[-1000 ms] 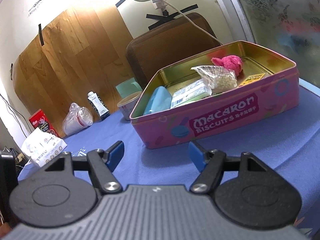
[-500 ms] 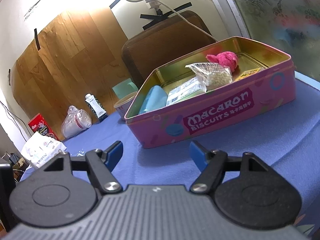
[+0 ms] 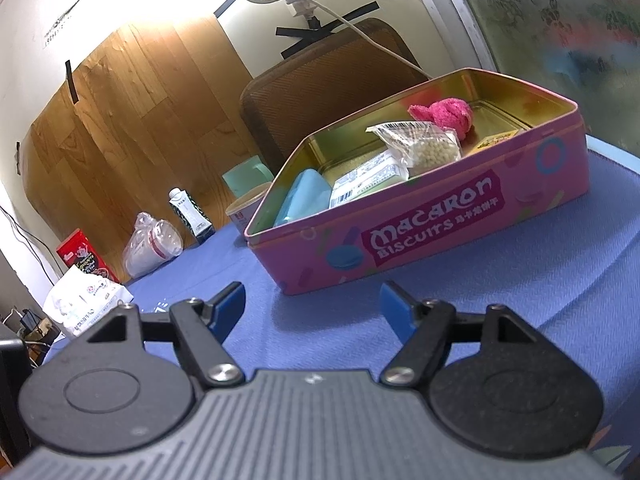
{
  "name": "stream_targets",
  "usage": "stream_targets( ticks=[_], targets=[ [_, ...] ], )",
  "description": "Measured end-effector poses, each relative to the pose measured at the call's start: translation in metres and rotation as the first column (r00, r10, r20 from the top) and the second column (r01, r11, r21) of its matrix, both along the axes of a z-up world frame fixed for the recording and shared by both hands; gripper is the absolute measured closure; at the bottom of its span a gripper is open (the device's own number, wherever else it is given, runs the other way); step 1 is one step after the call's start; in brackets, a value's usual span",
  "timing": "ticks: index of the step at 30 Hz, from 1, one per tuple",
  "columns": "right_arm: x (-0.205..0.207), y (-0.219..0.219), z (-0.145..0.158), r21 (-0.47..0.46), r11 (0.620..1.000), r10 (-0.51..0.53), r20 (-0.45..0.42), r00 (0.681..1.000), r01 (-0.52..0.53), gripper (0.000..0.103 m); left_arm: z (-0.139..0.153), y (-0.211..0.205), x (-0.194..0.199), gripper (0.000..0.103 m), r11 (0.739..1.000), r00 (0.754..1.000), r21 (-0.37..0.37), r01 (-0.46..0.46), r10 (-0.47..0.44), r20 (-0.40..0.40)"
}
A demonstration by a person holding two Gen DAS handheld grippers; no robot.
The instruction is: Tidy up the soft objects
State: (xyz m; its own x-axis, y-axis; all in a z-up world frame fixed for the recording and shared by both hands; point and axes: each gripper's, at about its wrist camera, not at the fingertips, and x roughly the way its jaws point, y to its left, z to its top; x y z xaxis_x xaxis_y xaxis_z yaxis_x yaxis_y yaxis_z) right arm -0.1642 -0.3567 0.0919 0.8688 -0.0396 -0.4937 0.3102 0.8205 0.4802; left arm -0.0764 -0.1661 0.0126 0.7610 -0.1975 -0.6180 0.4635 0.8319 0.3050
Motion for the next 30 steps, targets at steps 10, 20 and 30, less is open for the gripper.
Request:
stream_targets(
  ticks=[10, 20, 30],
  targets=[
    [0.0003, -0.0012, -0.0015, 0.011, 1.0, -0.004, -0.006, 1.0, 0.004, 0.026, -0.0015, -0.0022, -0.0035, 0.0, 1.0, 1.0, 0.017, 0.015, -0.016, 0.005],
    [0.0008, -0.0007, -0.0024, 0.015, 1.0, -0.002, -0.008, 1.0, 0.003, 0.026, -0.0021, -0.004, -0.006, 0.0, 0.999, 1.0, 0.037, 0.013, -0.014, 0.016],
    [0.0006, -0.0022, -0.003, 0.018, 1.0, -0.002, -0.009, 1.0, 0.002, 0.026, -0.0014, -0.0029, -0.0069, 0.0, 0.999, 1.0, 0.033, 0.024, -0.024, 0.002]
  ],
)
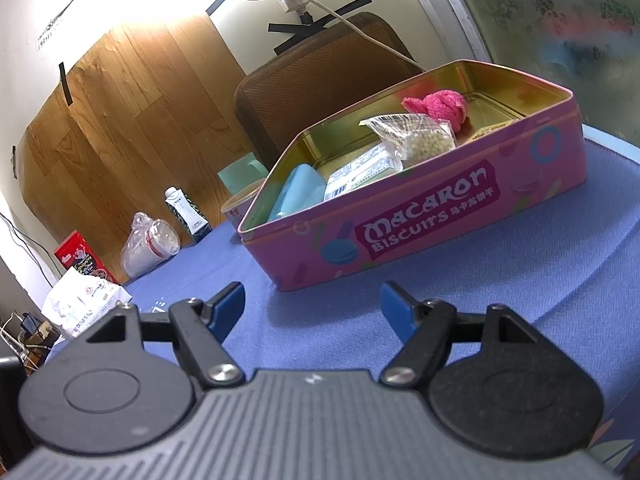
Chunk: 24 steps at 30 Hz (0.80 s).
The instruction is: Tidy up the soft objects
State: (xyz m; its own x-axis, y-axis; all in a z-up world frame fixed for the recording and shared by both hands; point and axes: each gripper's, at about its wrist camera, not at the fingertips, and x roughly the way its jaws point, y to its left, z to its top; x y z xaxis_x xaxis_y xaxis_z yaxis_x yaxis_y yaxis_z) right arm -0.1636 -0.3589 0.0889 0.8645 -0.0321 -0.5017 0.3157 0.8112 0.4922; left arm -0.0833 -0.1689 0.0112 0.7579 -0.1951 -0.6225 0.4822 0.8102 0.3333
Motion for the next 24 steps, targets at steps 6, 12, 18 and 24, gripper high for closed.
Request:
stream_targets(
  ticks=[6, 12, 18, 24],
  targets=[
    [-0.0001, 0.0007, 0.0003, 0.0, 1.0, -0.002, 0.0, 1.0, 0.002, 0.026, -0.0001, -0.0021, -0.0014, 0.0, 1.0, 1.0, 0.006, 0.006, -0.006, -0.009],
    [0.0001, 0.001, -0.0013, 0.004, 1.0, -0.001, -0.001, 1.0, 0.001, 0.026, 0.0007, -0.0033, -0.0028, 0.0, 1.0, 0.999, 0.0, 0.013, -0.013, -0.036],
    [-0.0001, 0.0012, -0.0011, 0.005, 1.0, -0.002, -0.001, 1.0, 0.002, 0.026, 0.0009, -0.0049, -0.0049, 0.0, 1.0, 0.998, -0.001, 0.019, -0.019, -0.054],
    [-0.0004, 0.0006, -0.0014, 0.008, 1.0, -0.004, -0.002, 1.0, 0.004, 0.026, 0.0013, -0.0058, -0.0064, 0.0, 1.0, 0.998, -0.002, 0.024, -0.024, -0.062]
  ],
)
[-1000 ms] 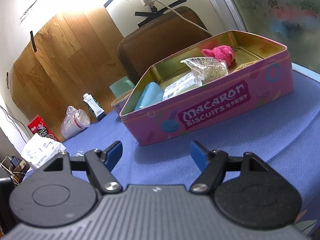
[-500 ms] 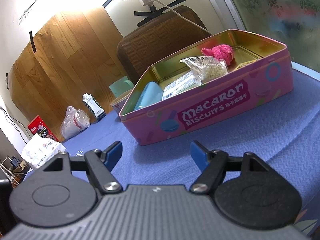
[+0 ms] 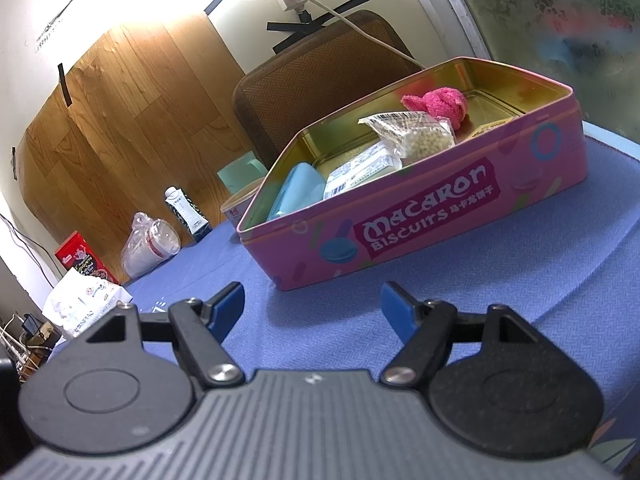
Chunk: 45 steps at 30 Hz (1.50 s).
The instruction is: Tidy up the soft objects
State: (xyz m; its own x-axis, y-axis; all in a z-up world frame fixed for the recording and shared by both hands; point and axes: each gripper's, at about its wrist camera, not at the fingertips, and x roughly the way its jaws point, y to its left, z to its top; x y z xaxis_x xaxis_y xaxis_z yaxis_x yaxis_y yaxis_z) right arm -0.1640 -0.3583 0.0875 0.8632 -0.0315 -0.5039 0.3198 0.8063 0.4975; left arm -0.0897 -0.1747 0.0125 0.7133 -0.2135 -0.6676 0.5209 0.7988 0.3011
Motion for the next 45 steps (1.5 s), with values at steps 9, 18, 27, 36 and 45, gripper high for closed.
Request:
stream_targets(
  ticks=[9, 18, 27, 36, 45],
  targets=[
    [0.0, -0.001, -0.001, 0.002, 1.0, 0.0, -0.001, 1.0, 0.0, 0.026, 0.0, -0.001, -0.005, 0.0, 1.0, 1.0, 0.003, 0.02, -0.02, -0.01],
    [-0.001, -0.001, -0.002, 0.005, 1.0, -0.004, -0.003, 1.0, 0.004, 0.026, -0.001, -0.004, -0.009, 0.0, 0.999, 0.999, 0.004, 0.033, -0.033, -0.021],
    [-0.001, -0.001, -0.002, 0.005, 1.0, -0.006, -0.003, 1.0, 0.006, 0.025, -0.001, -0.005, -0.013, 0.0, 0.999, 0.999, 0.003, 0.045, -0.045, -0.024],
    [-0.001, 0.0, -0.001, 0.005, 1.0, -0.007, -0.004, 1.0, 0.007, 0.025, -0.001, -0.007, -0.014, 0.0, 0.999, 0.998, -0.002, 0.05, -0.05, -0.032],
    [0.0, 0.0, -0.001, 0.005, 1.0, -0.008, -0.004, 1.0, 0.008, 0.025, -0.001, -0.007, -0.014, 0.0, 0.999, 0.998, -0.014, 0.05, -0.05, -0.046]
  ],
)
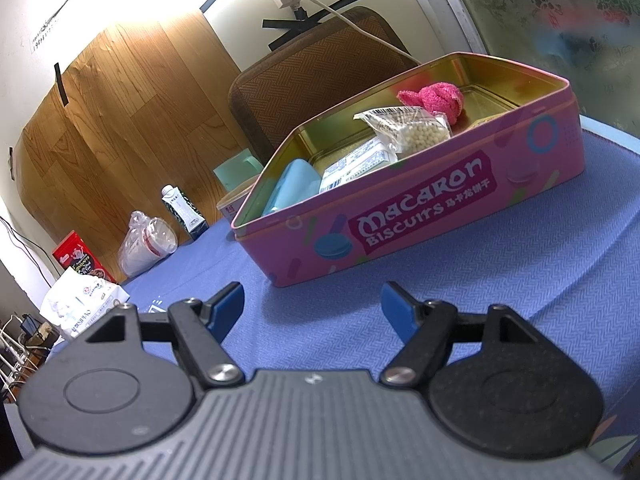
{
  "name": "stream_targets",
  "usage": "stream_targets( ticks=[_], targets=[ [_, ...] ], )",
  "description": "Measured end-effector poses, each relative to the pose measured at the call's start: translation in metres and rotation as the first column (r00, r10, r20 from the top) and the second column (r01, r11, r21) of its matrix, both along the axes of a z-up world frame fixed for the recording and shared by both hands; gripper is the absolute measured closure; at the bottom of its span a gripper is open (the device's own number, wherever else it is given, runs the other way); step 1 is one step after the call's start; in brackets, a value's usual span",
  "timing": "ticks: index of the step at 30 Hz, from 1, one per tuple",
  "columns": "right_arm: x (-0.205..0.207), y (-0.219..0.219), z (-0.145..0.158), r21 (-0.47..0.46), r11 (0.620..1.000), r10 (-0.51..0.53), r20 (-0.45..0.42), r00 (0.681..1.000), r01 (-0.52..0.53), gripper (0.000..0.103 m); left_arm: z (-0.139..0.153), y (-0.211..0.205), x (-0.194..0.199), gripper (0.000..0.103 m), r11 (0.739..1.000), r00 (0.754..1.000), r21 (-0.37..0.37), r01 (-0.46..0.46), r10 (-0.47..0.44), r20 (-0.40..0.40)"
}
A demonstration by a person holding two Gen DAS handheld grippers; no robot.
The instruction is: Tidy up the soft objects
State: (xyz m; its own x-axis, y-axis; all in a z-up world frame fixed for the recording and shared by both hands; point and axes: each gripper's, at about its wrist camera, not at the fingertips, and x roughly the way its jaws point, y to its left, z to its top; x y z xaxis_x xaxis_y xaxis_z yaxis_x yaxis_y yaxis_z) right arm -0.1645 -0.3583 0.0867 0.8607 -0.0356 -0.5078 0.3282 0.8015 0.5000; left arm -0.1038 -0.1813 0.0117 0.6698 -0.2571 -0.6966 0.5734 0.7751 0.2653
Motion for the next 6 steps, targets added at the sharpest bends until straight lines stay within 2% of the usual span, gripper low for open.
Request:
stream_targets(
  ticks=[6],
  targets=[
    [-0.0012, 0.0019, -0.0012, -0.009, 1.0, -0.004, 0.002, 1.0, 0.004, 0.025, 0.0043, 0.0022, -0.0024, 0.0, 0.999, 0.999, -0.041, 0.035, -0.035, 0.004]
  ],
)
